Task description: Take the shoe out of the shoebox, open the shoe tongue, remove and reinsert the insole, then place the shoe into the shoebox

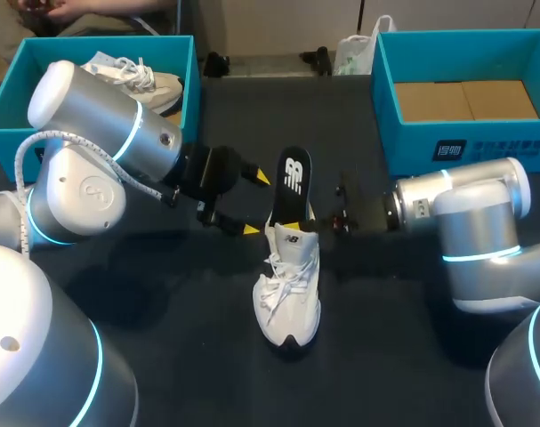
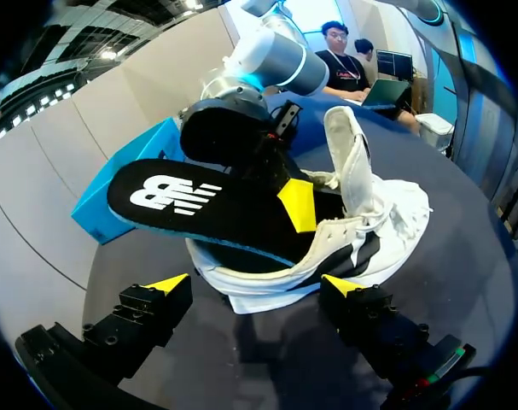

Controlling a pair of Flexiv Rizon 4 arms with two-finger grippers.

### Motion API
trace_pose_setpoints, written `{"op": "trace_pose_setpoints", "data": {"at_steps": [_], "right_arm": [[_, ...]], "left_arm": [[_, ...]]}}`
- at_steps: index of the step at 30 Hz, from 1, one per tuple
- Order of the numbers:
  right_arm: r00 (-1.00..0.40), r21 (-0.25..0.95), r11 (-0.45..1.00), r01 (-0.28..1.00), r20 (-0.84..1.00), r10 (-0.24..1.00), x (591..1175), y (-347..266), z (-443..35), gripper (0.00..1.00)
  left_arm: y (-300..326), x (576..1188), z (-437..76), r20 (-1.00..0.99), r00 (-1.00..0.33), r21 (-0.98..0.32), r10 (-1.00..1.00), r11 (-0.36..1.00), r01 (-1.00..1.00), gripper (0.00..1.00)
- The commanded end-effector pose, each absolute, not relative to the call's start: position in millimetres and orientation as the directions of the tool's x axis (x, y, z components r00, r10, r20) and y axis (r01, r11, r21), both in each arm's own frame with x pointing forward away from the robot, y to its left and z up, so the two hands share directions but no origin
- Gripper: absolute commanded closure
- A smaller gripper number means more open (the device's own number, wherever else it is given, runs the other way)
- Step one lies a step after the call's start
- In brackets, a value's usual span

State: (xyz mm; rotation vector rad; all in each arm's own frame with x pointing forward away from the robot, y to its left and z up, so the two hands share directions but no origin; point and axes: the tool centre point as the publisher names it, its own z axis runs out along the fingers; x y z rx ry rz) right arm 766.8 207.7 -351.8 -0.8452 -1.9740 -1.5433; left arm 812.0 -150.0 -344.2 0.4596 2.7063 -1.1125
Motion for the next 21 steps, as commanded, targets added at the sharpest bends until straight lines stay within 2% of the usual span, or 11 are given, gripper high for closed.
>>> {"op": "trace_pose_setpoints", "data": {"at_steps": [1,16,20,21], "right_arm": [[-0.693,0.669,0.182,0.720,0.698,0.178,772,206,-344,0.82],[-0.716,0.679,0.228,0.698,0.674,0.183,792,194,-331,0.82],[-0.713,0.672,0.241,0.700,0.679,0.177,794,194,-332,0.85],[-0.709,0.667,0.244,0.704,0.683,0.175,794,195,-333,0.90]], "left_arm": [[-151,812,-344,-0.278,-0.936,-0.650,0.215,0.676,0.348,0.00],[-151,812,-344,-0.278,-0.936,-0.650,0.215,0.676,0.348,0.00],[-151,812,-344,-0.278,-0.936,-0.650,0.215,0.676,0.348,0.00],[-151,812,-344,-0.278,-0.936,-0.650,0.215,0.676,0.348,0.00]]}}
